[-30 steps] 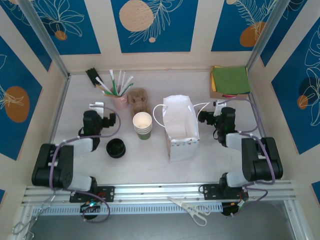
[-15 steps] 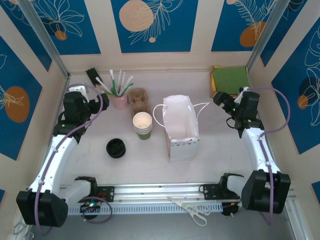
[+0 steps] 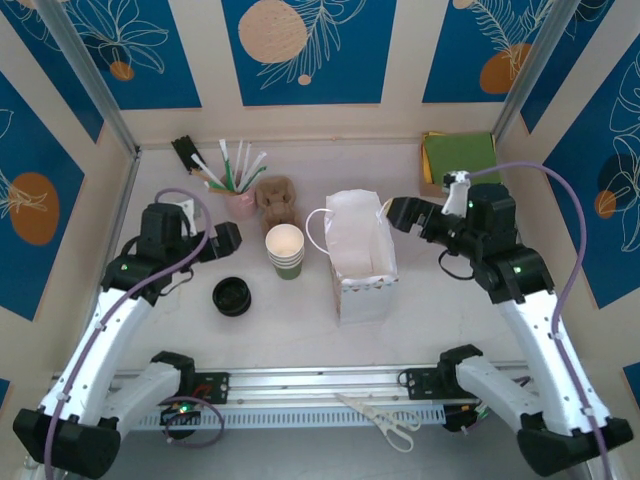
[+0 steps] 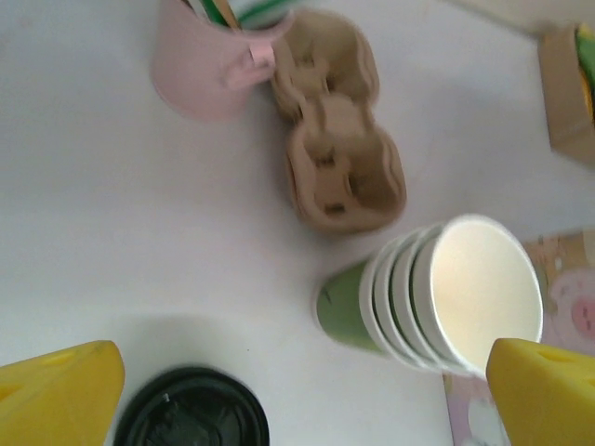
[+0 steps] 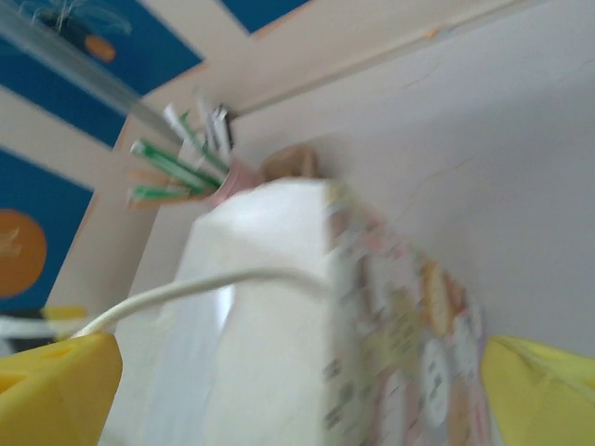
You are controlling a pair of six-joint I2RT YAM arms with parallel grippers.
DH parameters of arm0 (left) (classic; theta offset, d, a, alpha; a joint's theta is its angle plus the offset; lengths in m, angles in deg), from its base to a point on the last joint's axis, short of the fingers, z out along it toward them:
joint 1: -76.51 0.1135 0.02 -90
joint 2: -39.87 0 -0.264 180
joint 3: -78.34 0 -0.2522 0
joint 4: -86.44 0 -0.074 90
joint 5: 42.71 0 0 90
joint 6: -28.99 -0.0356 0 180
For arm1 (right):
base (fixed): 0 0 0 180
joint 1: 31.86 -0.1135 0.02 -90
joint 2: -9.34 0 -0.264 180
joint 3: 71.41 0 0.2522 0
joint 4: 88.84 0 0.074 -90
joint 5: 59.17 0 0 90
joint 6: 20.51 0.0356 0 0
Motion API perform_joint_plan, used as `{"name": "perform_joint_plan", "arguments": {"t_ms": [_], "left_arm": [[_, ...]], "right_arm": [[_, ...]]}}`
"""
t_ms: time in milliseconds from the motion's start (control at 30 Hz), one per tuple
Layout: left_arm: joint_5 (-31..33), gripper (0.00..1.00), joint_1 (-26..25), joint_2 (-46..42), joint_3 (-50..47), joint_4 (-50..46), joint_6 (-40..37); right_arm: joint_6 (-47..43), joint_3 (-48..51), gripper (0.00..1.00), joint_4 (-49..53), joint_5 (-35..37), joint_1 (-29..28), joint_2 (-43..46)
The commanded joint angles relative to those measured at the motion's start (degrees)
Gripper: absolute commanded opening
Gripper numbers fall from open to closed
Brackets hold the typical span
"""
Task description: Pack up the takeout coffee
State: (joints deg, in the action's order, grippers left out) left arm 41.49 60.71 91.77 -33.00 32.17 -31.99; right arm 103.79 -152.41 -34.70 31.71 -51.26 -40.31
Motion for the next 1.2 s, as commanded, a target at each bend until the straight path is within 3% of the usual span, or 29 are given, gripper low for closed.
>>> {"name": "perform_joint_plan", "arguments": {"t_ms": [0,33,200,267,333,500,600,700,1167], "left_arm": [[-0.43,1.0,-2.92,-0.04,2.51,-8.44,0.94],[-0.29,1.0,-3.42,-0.02,2.85,-9.6,0.96],[1.96,1.0,-4.95,1.35,7.38,-15.26,0.06],[2.66,1.0,-4.96,1.38,8.11,-15.56,1.79],[-0.71,1.0,-5.02,0.07,7.28,-13.29,1.86],[-3.62,1.0,-5.03,0.06,8.89,-13.5,2.49],[-3.95,1.0,-5.19,-0.24,9.71,-13.08,2.32],[-3.87,1.0,-5.17,0.1,10.46,-12.84,2.6],[-4.3,1.0,-5.75,2.78,9.78,-8.02,1.7]], "right_arm": [[2.95,-5.15,0.99,15.65,12.41,-8.92,-0.1],[3.68,-6.47,0.98,17.47,14.2,-11.69,-0.49],[9.25,-10.19,0.71,24.77,23.69,-25.56,-4.18],[11.03,-10.89,0.69,28.21,26.64,-28.4,-6.95],[11.78,-11.12,0.66,29.74,27.93,-29.4,-9.27],[9.87,-10.77,0.55,28.42,29.26,-28.55,-12.95],[7.6,-9.86,0.49,26.56,25.39,-24.22,-13.65],[6.16,-10.22,0.52,25.85,21.31,-20.6,-13.46],[3.23,-19.05,0.55,31.91,18.57,-16.64,-15.67]]}}
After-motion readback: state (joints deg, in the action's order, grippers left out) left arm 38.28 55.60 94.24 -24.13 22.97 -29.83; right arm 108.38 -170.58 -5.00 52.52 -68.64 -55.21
